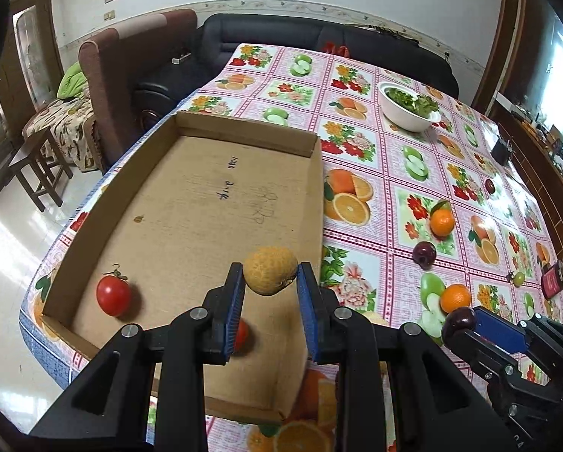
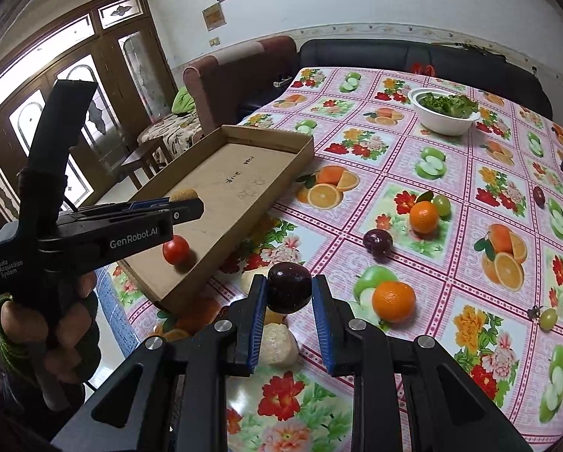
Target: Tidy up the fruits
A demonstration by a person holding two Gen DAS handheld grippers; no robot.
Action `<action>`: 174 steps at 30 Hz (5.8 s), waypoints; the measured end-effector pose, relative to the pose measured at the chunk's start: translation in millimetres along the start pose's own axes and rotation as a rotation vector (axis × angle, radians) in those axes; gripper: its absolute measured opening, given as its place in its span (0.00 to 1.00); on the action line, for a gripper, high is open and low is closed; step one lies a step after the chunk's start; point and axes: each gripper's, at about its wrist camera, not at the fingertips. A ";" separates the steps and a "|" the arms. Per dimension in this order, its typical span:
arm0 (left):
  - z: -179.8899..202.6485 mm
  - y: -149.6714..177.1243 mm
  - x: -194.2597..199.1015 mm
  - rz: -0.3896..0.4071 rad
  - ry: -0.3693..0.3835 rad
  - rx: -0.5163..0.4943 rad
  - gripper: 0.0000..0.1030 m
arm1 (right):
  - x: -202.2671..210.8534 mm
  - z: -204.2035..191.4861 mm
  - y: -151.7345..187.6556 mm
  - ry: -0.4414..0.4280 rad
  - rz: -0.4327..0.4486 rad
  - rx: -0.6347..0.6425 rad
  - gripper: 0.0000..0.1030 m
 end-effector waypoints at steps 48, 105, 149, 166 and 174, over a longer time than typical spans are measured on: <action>-97.1 -2.2 -48.7 -0.124 -0.146 0.129 0.40 | -142.6 -104.1 -46.9 -0.113 -0.187 0.152 0.40; 42.2 20.2 23.7 -0.051 0.015 -0.106 0.47 | 57.1 119.4 59.7 0.151 0.043 -0.316 0.55; 78.7 15.2 -37.6 -0.152 0.129 -0.152 0.29 | -26.4 87.5 10.7 0.093 -0.014 -0.194 0.36; 58.4 6.2 13.8 -0.019 0.081 -0.129 0.29 | 30.0 75.7 6.6 0.102 0.101 -0.187 0.36; 50.4 5.9 25.7 0.018 0.059 -0.124 0.29 | 33.2 65.0 6.8 0.098 0.103 -0.169 0.36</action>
Point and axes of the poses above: each gripper's, at about its wrist camera, not at the fingertips, and x roughly against the way its jaws point, z to its right, y to its underside, and after that the axes turned 6 degrees about -x, right-handed
